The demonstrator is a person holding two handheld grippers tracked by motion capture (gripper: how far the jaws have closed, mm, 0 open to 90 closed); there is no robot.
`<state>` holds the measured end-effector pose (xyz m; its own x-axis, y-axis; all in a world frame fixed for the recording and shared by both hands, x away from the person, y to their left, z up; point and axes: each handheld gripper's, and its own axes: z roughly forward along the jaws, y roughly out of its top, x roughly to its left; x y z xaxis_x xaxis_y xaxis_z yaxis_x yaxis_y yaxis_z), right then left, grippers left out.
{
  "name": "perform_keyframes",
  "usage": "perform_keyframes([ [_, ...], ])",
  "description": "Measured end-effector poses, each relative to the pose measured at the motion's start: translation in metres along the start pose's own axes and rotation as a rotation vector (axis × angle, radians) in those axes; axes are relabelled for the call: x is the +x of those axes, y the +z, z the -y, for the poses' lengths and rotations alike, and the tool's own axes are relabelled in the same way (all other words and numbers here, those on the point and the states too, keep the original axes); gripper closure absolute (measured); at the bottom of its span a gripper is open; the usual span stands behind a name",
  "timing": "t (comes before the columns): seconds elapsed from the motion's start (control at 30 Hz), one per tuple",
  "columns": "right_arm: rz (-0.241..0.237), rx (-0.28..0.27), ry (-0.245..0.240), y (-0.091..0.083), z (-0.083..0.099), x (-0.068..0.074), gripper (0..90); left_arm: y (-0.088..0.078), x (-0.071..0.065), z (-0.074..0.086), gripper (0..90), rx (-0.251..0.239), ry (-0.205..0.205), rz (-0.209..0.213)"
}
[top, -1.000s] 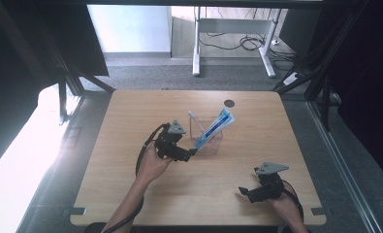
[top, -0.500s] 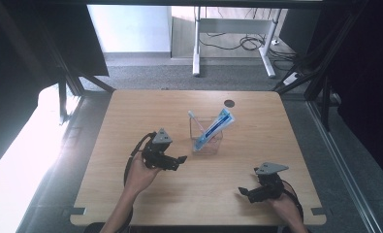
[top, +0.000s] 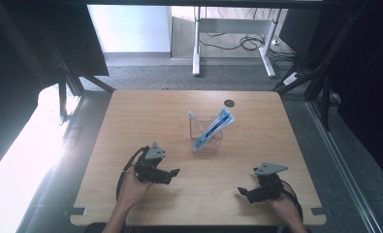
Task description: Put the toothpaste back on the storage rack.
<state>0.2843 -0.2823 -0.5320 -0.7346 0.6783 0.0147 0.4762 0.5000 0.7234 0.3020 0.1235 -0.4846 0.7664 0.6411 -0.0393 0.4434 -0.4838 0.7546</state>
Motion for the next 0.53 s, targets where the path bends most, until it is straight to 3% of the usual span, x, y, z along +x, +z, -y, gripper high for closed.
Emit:
perform_keyframes([
  [0.27,0.0,0.001,-0.001,0.0,0.0,0.001,0.0,0.01,0.0,0.02,13.5,0.039,0.001,-0.022],
  [0.53,0.001,0.004,-0.005,0.001,0.001,0.0,0.0,0.02,-0.001,0.031,13.4,0.126,0.005,-0.065],
])
